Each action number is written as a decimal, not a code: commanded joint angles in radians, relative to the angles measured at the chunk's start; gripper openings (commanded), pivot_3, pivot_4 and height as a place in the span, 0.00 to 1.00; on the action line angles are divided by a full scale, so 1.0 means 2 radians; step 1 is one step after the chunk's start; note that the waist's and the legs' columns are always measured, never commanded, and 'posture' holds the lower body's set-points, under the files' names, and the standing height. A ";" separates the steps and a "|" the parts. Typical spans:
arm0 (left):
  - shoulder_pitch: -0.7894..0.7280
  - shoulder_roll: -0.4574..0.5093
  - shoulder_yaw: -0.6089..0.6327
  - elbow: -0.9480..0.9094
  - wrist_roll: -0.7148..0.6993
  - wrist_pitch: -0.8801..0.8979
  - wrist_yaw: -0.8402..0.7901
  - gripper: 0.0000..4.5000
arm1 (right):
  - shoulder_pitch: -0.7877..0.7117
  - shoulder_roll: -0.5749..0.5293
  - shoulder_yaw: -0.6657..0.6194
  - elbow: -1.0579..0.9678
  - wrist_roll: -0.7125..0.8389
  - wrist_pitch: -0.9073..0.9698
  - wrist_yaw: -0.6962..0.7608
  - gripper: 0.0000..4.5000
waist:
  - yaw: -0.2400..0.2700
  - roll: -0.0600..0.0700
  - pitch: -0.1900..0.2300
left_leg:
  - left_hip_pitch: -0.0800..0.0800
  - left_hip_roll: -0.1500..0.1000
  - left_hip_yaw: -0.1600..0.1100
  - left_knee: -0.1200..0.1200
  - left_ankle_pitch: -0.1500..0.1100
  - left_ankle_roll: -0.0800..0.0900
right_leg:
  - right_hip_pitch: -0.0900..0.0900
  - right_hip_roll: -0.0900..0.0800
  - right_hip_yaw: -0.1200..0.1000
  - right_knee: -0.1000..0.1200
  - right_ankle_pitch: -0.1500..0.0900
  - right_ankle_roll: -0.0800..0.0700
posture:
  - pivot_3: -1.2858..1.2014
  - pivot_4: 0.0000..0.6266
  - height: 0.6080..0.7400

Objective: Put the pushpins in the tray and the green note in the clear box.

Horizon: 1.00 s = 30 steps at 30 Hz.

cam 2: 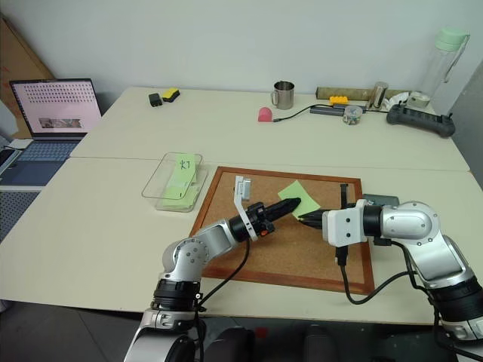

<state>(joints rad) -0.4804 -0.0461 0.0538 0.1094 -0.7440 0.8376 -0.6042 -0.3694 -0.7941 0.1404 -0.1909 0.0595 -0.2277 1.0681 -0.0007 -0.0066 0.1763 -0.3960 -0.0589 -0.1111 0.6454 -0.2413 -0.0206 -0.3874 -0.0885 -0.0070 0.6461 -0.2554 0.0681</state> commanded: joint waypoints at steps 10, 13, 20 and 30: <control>-0.007 -0.007 0.007 0.021 0.025 -0.035 0.040 0.00 | 0.041 0.005 -0.085 -0.068 0.074 0.139 -0.065 0.00 | 0.002 0.000 0.000 | 0.000 0.000 0.000 0.000 0.000 0.000 | 0.000 0.000 0.000 0.000 0.000 0.000 | 0.52 0.24 1.00; -0.004 -0.004 0.006 0.007 0.022 -0.031 0.038 0.00 | 0.053 0.005 -0.118 -0.057 0.081 0.196 -0.096 0.00 | 0.002 0.000 0.000 | 0.000 0.000 0.000 0.000 0.000 0.000 | 0.000 0.000 0.000 0.000 0.000 0.000 | 0.52 0.24 1.00; 0.010 0.031 -0.014 -0.057 0.018 -0.016 0.017 0.00 | 0.088 0.011 -0.191 0.028 0.078 0.302 -0.178 0.00 | 0.002 0.000 0.000 | 0.000 0.000 0.000 0.000 -0.001 0.001 | 0.000 0.000 0.000 0.000 0.000 0.000 | 0.52 0.24 1.00; 0.005 0.044 -0.020 -0.061 0.022 -0.022 0.010 0.00 | 0.083 0.011 -0.182 0.078 0.091 0.407 -0.193 0.10 | 0.000 0.000 0.000 | 0.000 0.000 0.001 0.000 -0.001 0.002 | 0.000 0.000 0.000 0.000 0.000 0.000 | 0.52 0.24 1.00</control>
<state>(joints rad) -0.4565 0.0418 0.0244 0.0126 -0.6937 0.8040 -0.5708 -0.1812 -0.7733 -0.2130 -0.0311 0.2242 0.5685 0.6865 -0.0004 -0.0067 0.1764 -0.3966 -0.0593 -0.1090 0.6452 -0.2434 -0.0168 -0.3879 -0.0888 -0.0065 0.6466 -0.2553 0.0678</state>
